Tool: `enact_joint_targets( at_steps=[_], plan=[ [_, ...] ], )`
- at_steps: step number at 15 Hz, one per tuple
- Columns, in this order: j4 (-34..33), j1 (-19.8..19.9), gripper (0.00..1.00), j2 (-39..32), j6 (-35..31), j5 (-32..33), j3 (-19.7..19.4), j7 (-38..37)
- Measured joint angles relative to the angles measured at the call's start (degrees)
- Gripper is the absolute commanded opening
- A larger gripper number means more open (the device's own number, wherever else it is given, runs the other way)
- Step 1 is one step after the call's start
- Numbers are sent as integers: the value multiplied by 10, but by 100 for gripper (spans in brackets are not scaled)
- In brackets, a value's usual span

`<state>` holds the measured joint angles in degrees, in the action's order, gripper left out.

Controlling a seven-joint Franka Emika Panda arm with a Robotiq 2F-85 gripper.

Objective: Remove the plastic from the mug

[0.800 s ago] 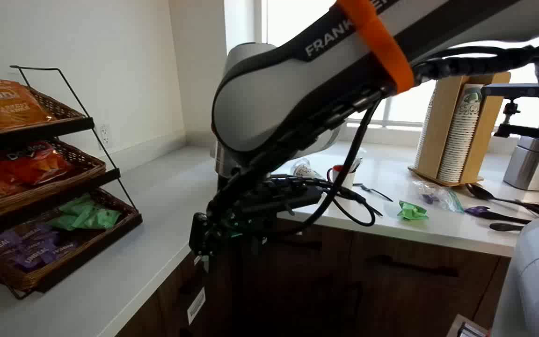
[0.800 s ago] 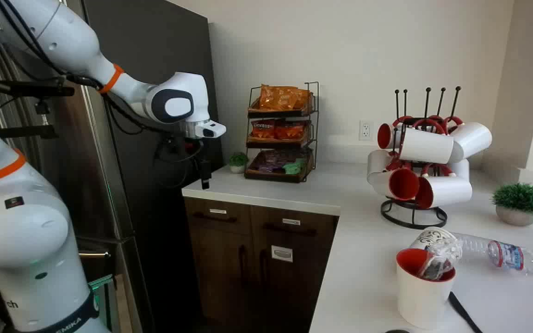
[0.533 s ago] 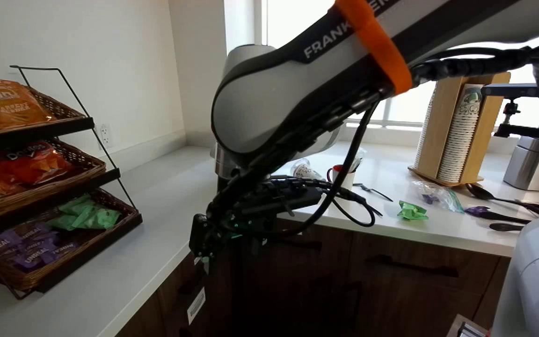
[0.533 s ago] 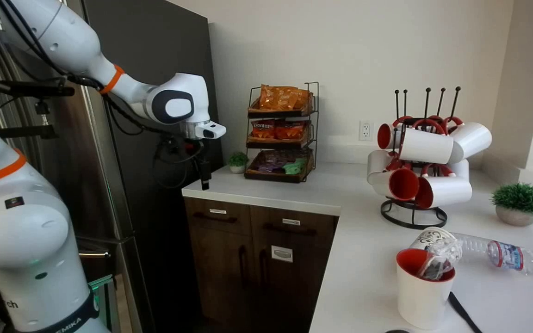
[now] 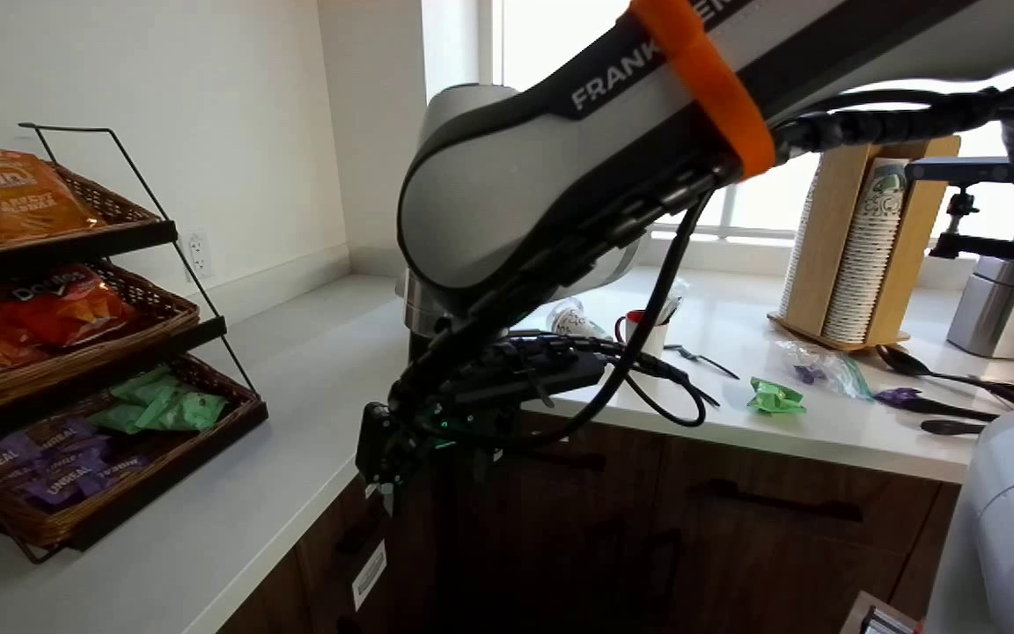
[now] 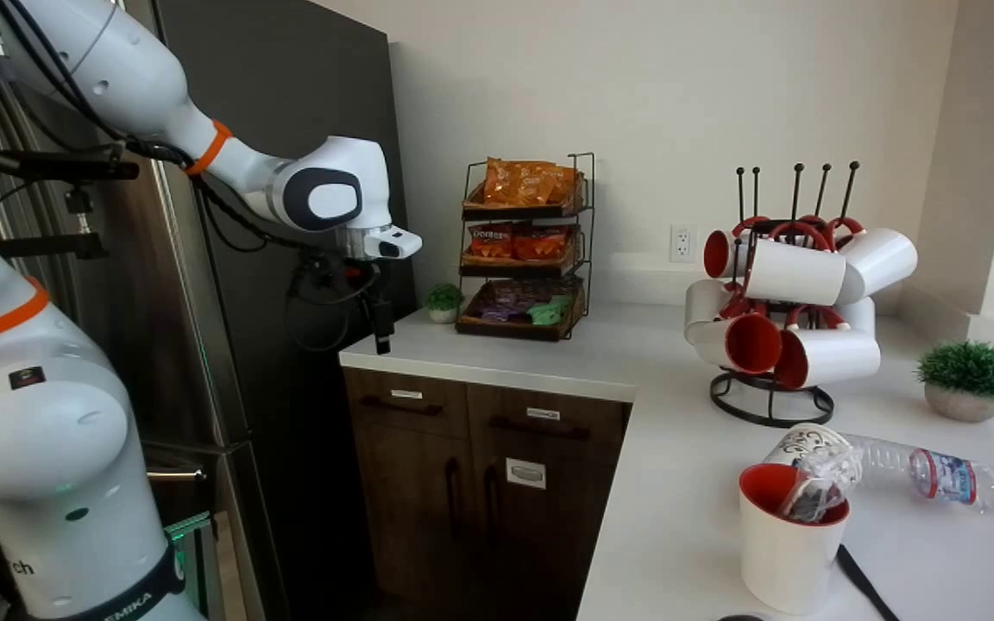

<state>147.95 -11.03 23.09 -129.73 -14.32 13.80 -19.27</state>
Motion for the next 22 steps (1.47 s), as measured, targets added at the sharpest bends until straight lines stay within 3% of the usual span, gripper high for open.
enact_joint_targets(
  at_steps=[7,11,17,22],
  plan=[
    [-6,9,100,-3,-13,4,-2,-15],
    [-43,80,100,-29,-64,55,-22,-67],
    [-125,201,100,-63,-69,150,-94,-120],
    [-156,267,100,-97,-97,216,-136,-208]
  ],
)
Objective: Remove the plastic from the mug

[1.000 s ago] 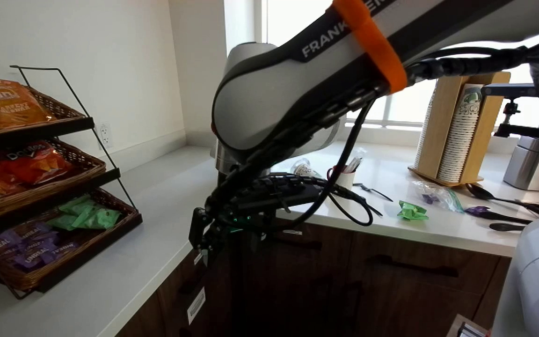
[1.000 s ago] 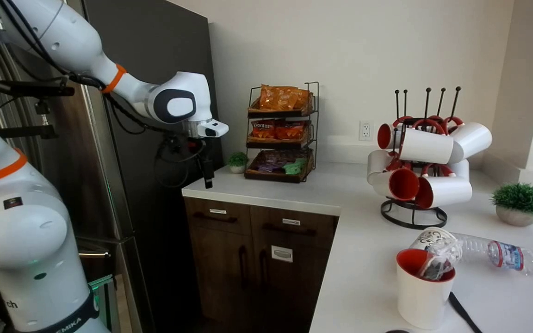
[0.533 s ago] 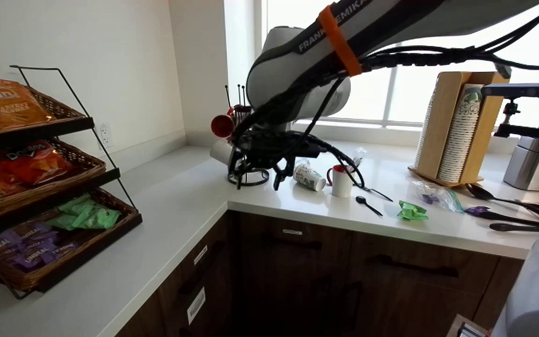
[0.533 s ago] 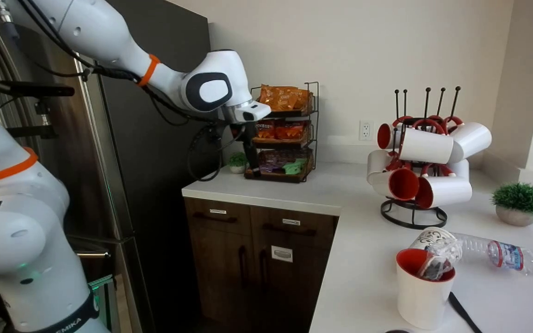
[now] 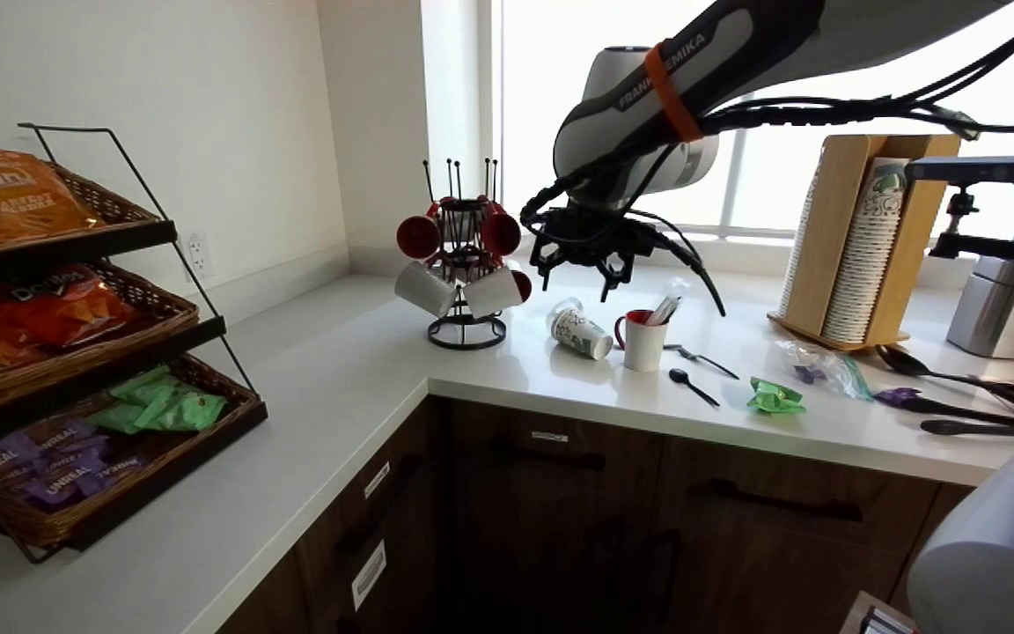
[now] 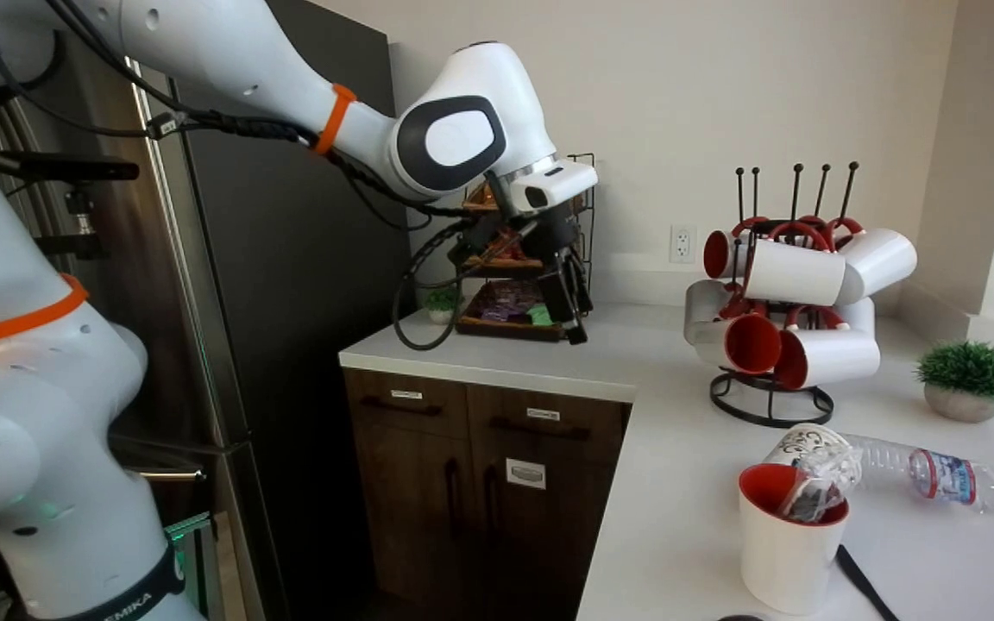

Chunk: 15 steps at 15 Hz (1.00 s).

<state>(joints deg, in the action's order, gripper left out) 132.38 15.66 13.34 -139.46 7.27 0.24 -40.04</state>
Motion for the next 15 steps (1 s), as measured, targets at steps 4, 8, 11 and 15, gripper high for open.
enact_joint_targets(
  at_steps=[4,8,11,15],
  plan=[
    [-6,12,100,-30,-18,20,-3,-38],
    [-8,9,100,-31,-18,20,-4,-40],
    [-20,8,100,-38,-25,26,-19,-58],
    [-62,16,100,-78,-47,32,-56,-107]
  ],
)
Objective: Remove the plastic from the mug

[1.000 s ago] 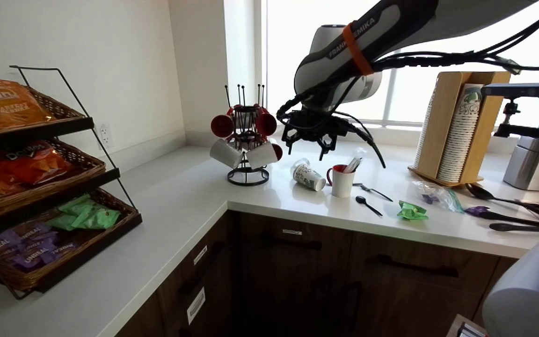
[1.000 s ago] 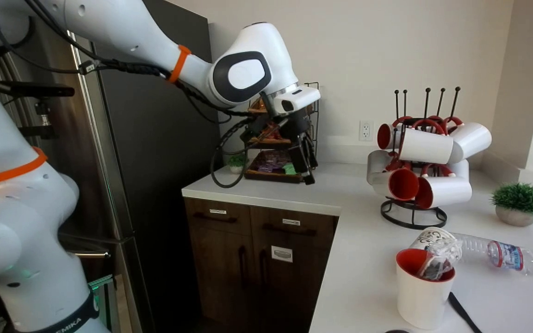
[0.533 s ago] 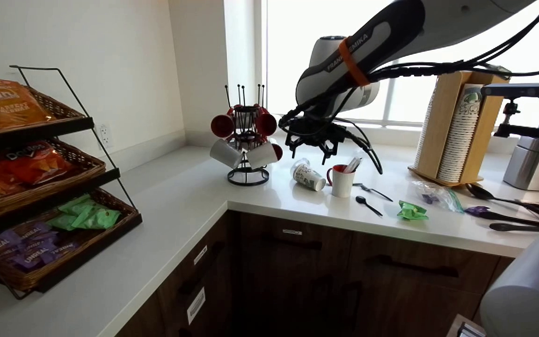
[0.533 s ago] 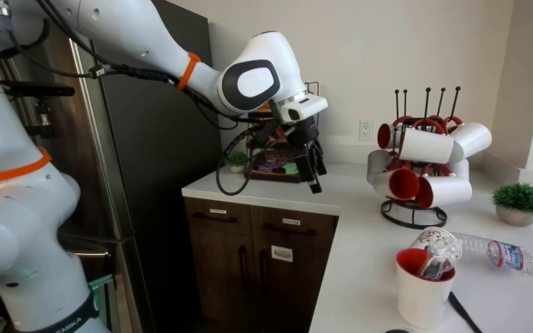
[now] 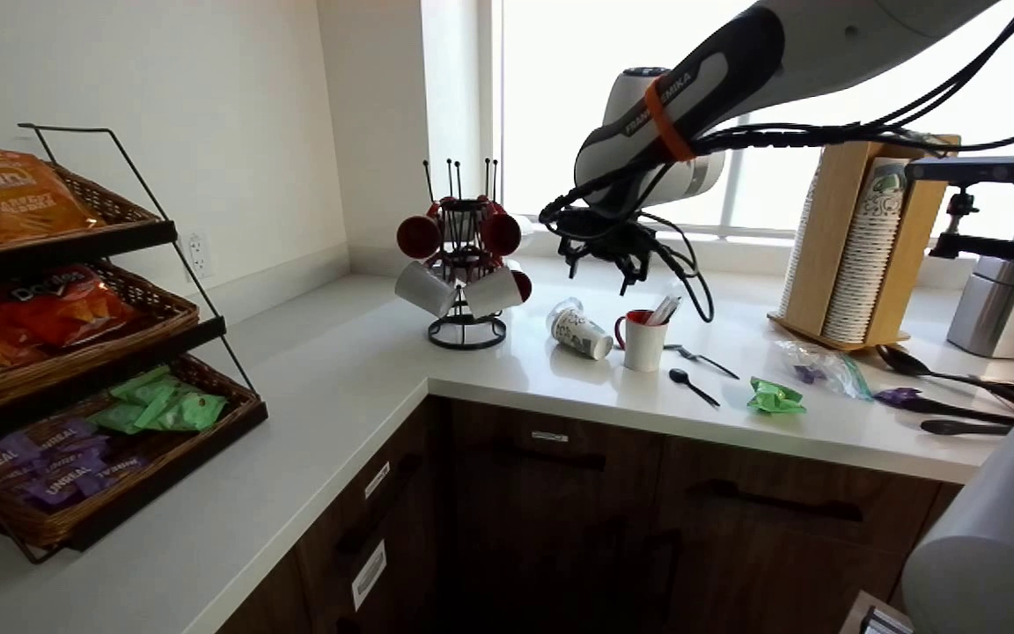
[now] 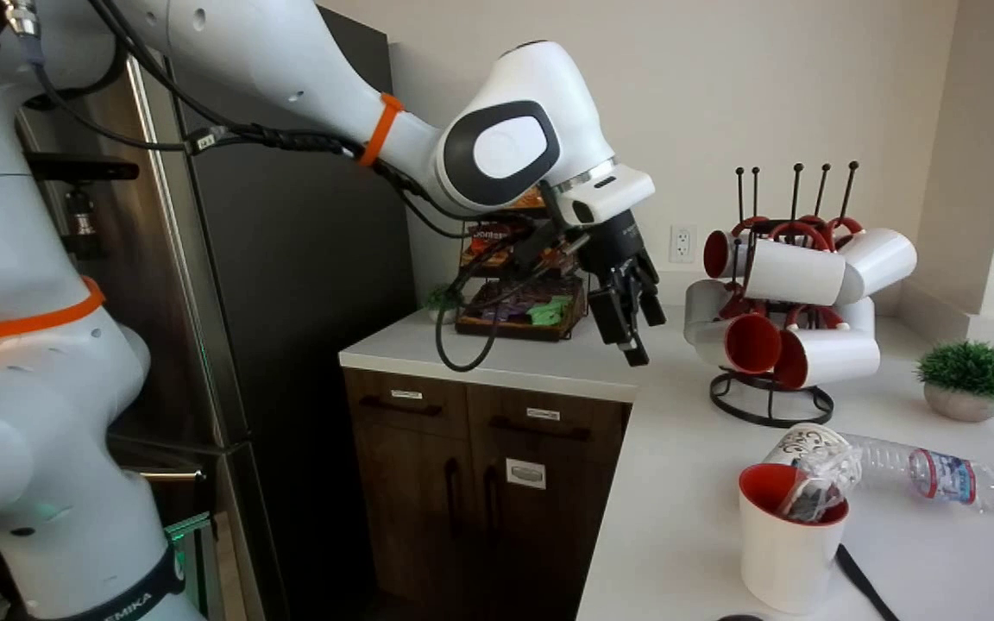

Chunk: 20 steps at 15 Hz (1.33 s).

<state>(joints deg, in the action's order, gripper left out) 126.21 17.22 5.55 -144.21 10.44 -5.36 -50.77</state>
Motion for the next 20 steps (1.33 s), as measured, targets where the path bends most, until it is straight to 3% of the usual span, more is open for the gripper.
enact_joint_targets(
  at_steps=[8,15,16,17,20],
  plan=[
    [-87,2,100,-110,-29,104,-82,-115],
    [-141,-28,100,-194,-31,199,-152,-236],
    [-148,-33,91,-204,-30,202,-160,-247],
    [-153,-37,73,-213,-29,204,-167,-256],
    [-169,-48,49,-236,-26,205,-185,-273]
  ],
)
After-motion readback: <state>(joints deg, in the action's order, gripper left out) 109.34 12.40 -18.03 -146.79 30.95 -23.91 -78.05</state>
